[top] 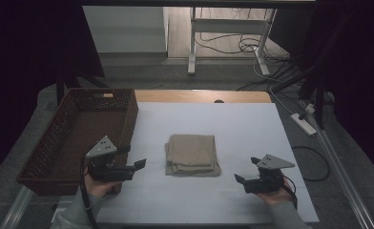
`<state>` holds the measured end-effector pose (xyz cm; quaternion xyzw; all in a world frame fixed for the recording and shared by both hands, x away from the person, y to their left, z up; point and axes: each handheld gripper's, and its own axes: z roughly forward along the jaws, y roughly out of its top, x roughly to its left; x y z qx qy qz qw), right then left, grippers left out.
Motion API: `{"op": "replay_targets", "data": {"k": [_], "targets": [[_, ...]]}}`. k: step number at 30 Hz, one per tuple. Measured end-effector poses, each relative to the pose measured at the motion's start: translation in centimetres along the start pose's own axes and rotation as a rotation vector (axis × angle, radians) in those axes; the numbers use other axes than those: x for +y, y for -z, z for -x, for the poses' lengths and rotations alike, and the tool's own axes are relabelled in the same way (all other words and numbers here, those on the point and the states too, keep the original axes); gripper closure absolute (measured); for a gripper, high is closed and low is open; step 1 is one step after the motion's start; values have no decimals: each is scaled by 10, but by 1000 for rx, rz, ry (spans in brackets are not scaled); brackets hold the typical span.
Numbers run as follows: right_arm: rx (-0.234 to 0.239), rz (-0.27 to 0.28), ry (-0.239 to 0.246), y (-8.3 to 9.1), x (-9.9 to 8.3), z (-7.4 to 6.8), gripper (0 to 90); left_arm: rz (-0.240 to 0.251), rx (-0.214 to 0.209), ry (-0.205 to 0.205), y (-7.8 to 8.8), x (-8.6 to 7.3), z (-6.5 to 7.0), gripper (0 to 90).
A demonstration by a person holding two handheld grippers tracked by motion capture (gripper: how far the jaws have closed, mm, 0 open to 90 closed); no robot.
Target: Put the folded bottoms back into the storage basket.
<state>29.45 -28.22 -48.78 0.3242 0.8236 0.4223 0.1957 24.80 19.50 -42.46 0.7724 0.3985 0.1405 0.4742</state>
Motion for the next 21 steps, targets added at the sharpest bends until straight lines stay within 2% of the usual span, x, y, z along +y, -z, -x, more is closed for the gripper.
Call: {"op": "replay_targets", "data": {"k": [21], "targets": [[-2,-13,7,-1,-1,-1,100,-2,-21,-3,-12,5,4,199]]}}
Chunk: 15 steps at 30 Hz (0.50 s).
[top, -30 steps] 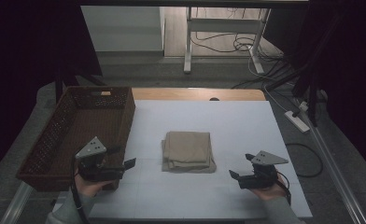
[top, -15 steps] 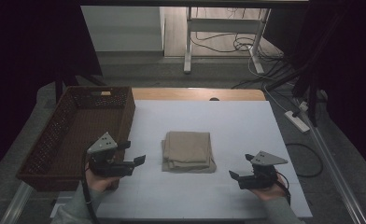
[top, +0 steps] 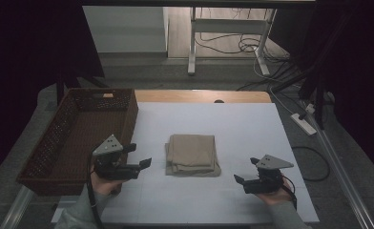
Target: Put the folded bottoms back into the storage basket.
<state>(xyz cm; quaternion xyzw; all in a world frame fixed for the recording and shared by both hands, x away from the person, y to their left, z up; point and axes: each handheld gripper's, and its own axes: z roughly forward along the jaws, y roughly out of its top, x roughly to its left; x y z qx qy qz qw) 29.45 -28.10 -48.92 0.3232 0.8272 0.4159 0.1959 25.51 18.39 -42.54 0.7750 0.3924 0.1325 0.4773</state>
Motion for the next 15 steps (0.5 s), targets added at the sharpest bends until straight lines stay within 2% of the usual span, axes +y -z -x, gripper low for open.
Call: {"op": "replay_targets", "data": {"k": [15], "targets": [[3,0,-3,0,0,0,100,-3,-16,-18,-24,16,6,198]]}}
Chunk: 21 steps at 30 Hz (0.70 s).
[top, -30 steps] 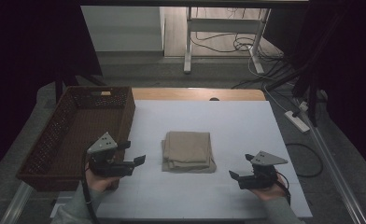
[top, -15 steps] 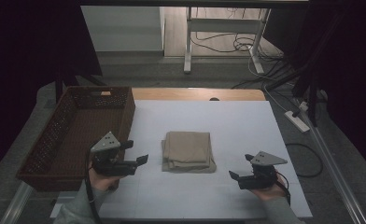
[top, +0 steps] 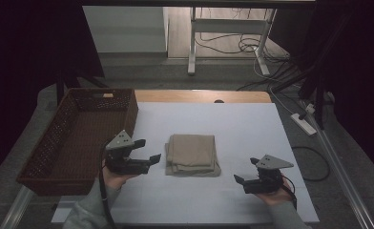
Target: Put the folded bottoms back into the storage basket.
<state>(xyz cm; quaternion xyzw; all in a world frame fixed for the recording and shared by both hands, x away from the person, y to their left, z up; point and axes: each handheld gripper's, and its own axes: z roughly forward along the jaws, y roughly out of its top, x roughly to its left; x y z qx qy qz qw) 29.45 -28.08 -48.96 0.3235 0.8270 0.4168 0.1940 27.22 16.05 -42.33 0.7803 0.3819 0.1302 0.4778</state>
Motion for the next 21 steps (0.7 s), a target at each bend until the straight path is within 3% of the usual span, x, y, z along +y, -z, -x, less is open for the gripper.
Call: {"op": "replay_targets", "data": {"k": [21], "targets": [[0,-10,1,-2,-1,0,101,-25,-16,-5,-40,14,-1,198]]}}
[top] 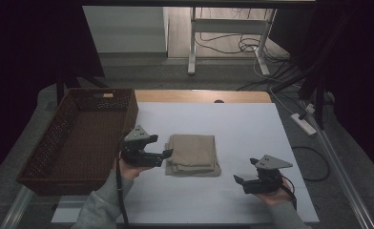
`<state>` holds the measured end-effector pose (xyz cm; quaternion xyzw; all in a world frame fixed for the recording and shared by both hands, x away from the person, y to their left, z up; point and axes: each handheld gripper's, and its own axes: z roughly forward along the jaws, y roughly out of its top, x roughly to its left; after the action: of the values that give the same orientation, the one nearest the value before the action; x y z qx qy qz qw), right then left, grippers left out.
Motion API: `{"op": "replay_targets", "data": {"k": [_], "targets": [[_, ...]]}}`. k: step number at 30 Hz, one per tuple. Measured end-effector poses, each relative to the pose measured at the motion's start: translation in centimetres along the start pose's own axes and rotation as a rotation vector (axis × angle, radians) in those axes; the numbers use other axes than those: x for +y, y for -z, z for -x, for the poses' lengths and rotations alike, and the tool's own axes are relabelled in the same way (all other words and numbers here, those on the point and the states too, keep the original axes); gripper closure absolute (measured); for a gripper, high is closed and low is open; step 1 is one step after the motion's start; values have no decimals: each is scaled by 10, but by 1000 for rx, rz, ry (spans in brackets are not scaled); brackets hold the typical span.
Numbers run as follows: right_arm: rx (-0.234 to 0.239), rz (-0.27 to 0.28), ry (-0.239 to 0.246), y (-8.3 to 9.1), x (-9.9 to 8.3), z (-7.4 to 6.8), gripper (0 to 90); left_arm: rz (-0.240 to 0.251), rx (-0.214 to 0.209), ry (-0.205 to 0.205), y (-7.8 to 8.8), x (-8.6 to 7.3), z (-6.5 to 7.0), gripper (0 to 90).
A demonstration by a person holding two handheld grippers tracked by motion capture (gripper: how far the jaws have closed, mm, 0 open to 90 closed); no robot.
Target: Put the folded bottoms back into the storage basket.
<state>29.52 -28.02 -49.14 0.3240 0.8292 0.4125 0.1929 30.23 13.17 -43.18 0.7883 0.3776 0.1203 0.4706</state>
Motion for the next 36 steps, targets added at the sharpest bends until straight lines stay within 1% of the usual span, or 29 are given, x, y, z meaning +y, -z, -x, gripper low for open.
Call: {"op": "replay_targets", "data": {"k": [5,13,18,22,24,25,28,29,30,34,35,36], "targets": [[3,-1,0,-1,0,0,100,-16,-2,2,-11,2,-1,198],[3,-4,-1,-1,0,0,101,-27,-5,22,-27,5,-4,198],[4,-6,-2,-1,0,0,100,-34,-6,26,-33,8,-6,198],[7,-6,-4,-1,0,0,101,-45,-2,32,-39,11,-10,198],[7,-5,-4,-2,0,0,101,-51,-2,42,-43,12,-13,198],[10,-8,-5,-2,0,0,101,-56,-5,54,-47,12,-15,199],[12,-9,-6,-2,0,0,100,-70,-6,64,-54,13,-19,199],[12,-9,-6,-3,-1,0,101,-78,-6,71,-59,13,-22,199],[12,-9,-6,-3,-1,0,101,-78,-6,71,-59,13,-22,199],[9,3,-10,-2,-1,0,116,-97,-4,76,-69,15,-26,199],[10,1,-9,-2,-1,0,116,-111,-4,75,-73,16,-29,200],[10,1,-9,-2,-1,0,116,-111,-4,75,-73,16,-29,200]]}}
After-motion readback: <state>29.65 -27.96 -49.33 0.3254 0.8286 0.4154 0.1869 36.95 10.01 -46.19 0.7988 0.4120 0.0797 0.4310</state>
